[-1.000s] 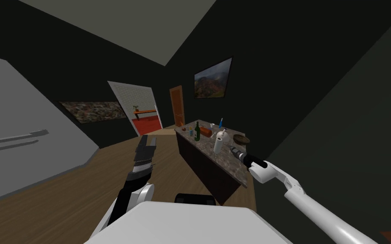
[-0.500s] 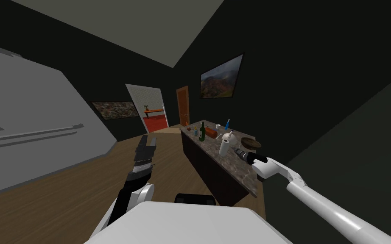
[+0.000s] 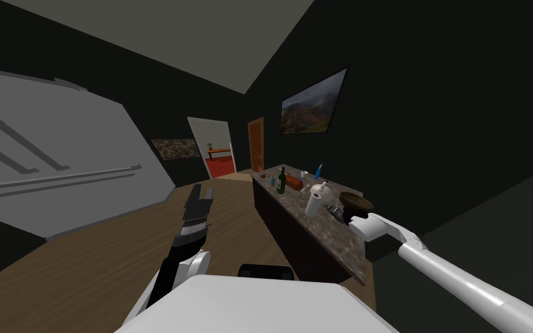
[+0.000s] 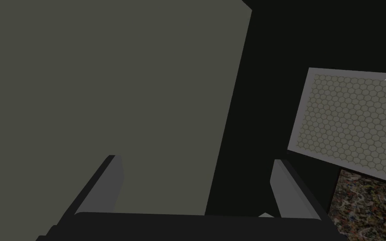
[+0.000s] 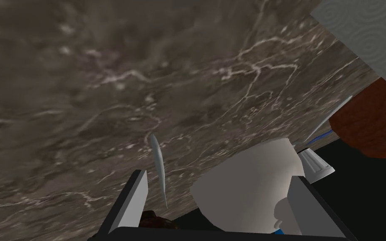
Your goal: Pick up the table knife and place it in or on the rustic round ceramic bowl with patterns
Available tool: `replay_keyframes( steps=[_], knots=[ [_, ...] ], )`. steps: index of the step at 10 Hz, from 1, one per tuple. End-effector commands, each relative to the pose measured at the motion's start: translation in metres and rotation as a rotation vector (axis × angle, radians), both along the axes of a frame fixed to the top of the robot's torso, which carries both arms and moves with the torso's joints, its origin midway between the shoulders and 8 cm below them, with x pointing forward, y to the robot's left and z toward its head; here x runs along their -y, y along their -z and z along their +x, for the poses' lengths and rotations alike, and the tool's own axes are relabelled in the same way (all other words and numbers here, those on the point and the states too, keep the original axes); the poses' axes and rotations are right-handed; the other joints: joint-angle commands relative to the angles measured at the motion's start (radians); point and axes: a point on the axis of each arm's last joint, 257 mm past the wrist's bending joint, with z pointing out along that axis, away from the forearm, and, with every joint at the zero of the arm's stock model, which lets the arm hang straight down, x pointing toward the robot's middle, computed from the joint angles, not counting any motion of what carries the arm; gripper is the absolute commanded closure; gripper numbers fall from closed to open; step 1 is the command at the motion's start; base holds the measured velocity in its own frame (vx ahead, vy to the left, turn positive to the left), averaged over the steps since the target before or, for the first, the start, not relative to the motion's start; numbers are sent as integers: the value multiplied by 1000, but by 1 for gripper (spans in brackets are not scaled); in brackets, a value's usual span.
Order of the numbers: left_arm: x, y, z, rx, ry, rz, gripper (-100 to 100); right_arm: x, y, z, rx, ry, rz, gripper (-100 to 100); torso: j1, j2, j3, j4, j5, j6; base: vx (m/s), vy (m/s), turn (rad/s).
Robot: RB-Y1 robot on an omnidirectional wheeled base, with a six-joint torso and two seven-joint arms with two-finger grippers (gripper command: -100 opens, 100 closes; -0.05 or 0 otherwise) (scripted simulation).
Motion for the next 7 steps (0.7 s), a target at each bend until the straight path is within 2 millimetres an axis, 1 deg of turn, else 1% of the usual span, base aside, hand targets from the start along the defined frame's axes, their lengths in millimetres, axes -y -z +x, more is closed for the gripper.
replay_keyframes(
  steps=[1,2,3,4,5,7],
  knots=[
    [0,0,0,0,0,0,0,16,2,-5,-40,23,-20,-100,0,0,0,0,0,0,10,5,130],
    [0,0,0,0,0,0,0,35,4,-15,-87,53,-47,-100,-1,0,0,0,0,1,11,8,171],
    [0,0,0,0,0,0,0,53,6,-25,-130,80,-70,-100,0,0,0,0,0,0,17,8,276],
    [0,0,0,0,0,0,0,54,7,-26,-134,82,-71,-100,-1,-1,0,0,0,0,15,-1,81],
    [0,0,0,0,0,0,0,70,9,-38,-179,111,-93,-100,-1,0,0,0,0,1,16,4,126],
    [0,0,0,0,0,0,0,100,13,-63,-263,166,-128,-100,-1,-1,-1,0,0,0,26,-9,225]
  ],
)
